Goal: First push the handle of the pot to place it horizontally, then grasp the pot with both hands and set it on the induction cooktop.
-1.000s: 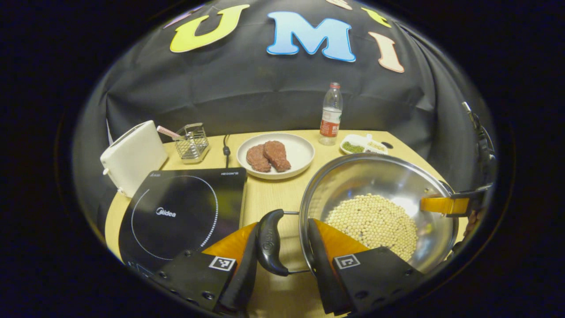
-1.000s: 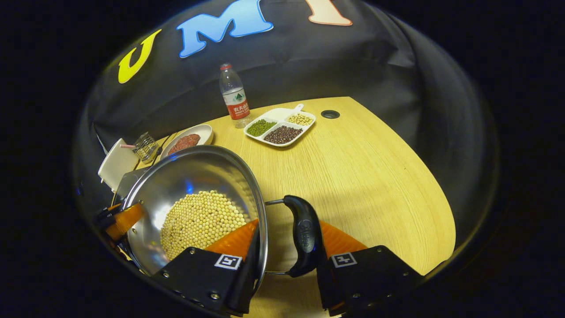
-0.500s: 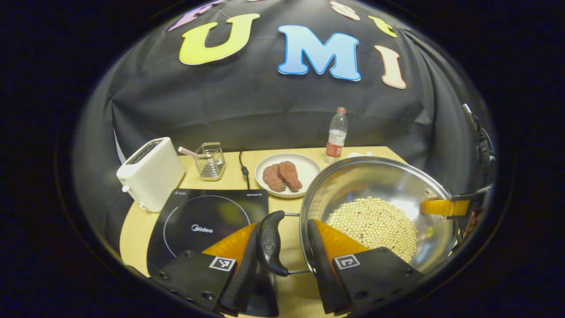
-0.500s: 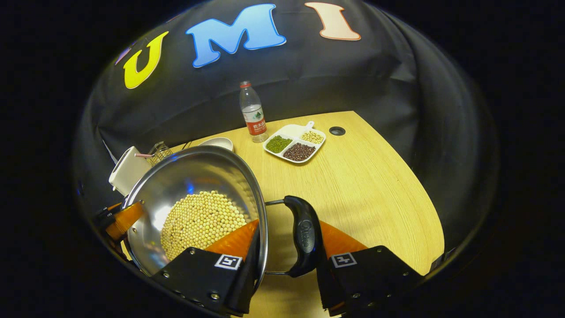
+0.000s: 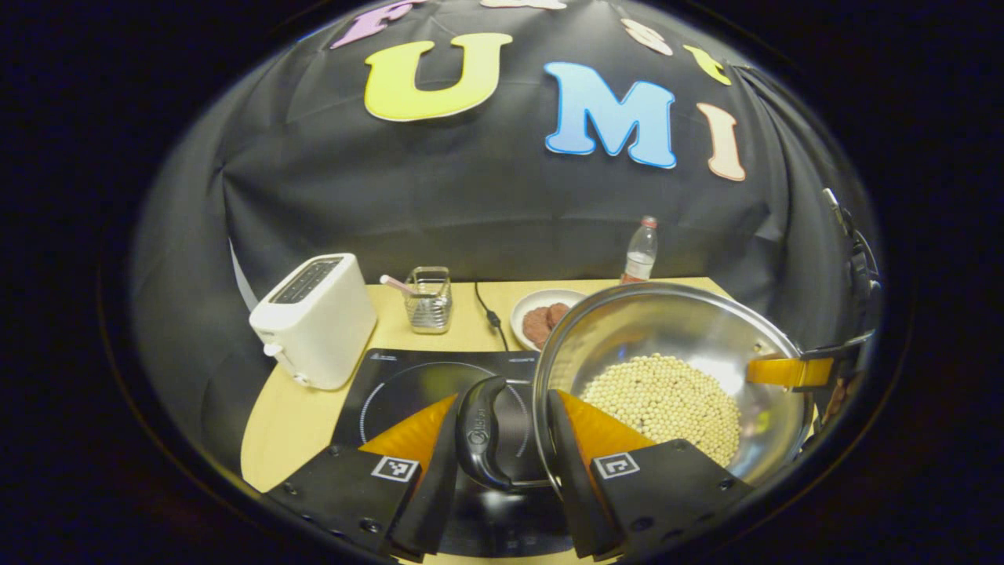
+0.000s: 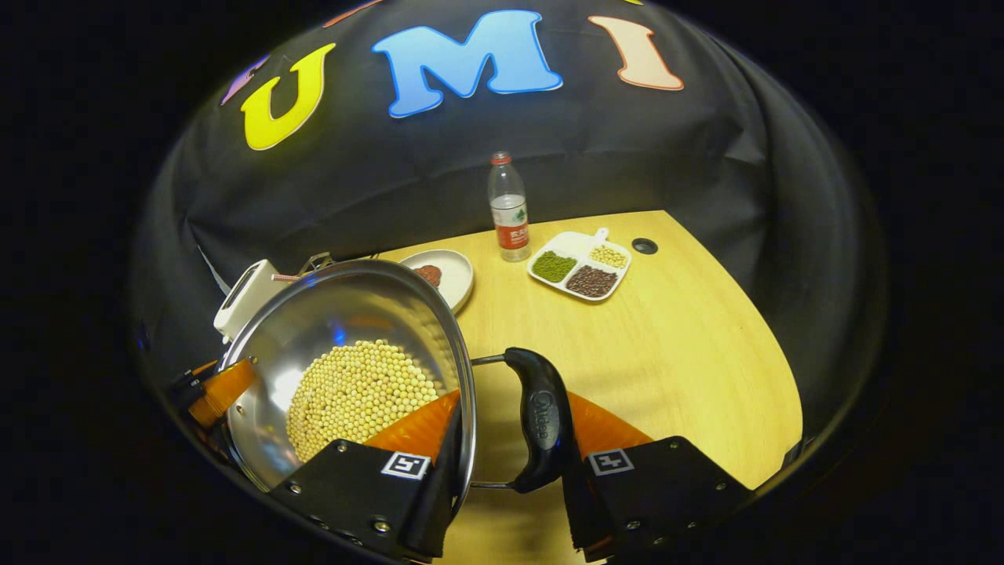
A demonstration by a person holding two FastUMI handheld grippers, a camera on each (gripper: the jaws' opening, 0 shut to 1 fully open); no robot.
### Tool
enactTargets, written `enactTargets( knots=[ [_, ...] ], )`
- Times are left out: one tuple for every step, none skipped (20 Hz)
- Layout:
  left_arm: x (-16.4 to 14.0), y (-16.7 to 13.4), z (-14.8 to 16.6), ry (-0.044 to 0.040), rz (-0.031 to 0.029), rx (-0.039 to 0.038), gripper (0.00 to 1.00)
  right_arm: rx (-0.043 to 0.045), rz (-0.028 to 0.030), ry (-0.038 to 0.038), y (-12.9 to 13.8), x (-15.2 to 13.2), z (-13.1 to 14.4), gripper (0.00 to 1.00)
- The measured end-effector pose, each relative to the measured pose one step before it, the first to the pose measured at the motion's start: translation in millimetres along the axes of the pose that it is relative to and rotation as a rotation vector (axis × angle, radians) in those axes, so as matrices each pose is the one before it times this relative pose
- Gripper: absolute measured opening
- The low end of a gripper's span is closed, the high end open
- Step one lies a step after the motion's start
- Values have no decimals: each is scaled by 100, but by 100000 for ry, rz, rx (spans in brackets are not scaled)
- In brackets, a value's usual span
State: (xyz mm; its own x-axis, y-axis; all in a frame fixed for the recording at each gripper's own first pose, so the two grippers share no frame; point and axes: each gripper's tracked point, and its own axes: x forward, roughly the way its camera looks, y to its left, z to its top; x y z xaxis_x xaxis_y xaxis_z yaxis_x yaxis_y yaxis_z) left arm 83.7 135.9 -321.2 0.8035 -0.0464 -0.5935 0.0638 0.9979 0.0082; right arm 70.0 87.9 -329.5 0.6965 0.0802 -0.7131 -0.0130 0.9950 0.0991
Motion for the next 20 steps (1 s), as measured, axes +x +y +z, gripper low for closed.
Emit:
enactTargets(
  knots=[
    [-55,984,89,42,469,2,63,-150,329,98,998,123,-51,58],
    [-64,943,-127,127,568,-180,63,-357,344,330,957,244,-180,58],
    [63,1091,17,-54,683,-46,63,-467,379,463,930,262,-91,58],
    [13,1109,-171,202,693,-152,63,-406,276,253,965,316,-133,59],
    [76,1026,-220,455,579,-297,63,-176,89,325,867,187,-110,59],
    [209,1078,-310,247,584,-97,63,-457,198,-66,967,362,-42,59],
    [118,1108,-141,-56,501,-265,63,-522,140,-202,893,319,15,58],
    [110,950,-38,177,568,-325,63,-98,230,-199,949,204,-148,58],
    [135,1042,66,4,592,-316,63,27,441,-156,903,258,13,59],
    [66,957,42,-102,579,-271,67,131,491,84,958,277,-123,58],
    [57,895,84,-78,604,151,63,-270,681,132,871,225,-54,58],
    [57,882,18,-96,487,366,63,-679,173,338,767,243,-141,58],
    [108,864,66,-169,896,329,63,-147,302,427,682,229,-39,58],
    [329,714,-17,-125,772,206,64,144,130,154,811,325,-25,59],
    [194,802,92,-92,696,-288,64,-341,88,125,655,282,67,59],
    [265,626,115,1,550,-439,64,140,56,-246,605,204,42,59],
    [217,565,160,74,312,-113,63,-51,13,-34,549,194,27,59],
    [164,526,91,-83,249,62,63,51,27,-123,483,274,43,58],
    [302,402,150,-123,140,532,64,394,30,-60,387,192,74,59],
    [354,339,29,-41,137,580,64,485,-66,137,400,252,24,59]
  ],
)
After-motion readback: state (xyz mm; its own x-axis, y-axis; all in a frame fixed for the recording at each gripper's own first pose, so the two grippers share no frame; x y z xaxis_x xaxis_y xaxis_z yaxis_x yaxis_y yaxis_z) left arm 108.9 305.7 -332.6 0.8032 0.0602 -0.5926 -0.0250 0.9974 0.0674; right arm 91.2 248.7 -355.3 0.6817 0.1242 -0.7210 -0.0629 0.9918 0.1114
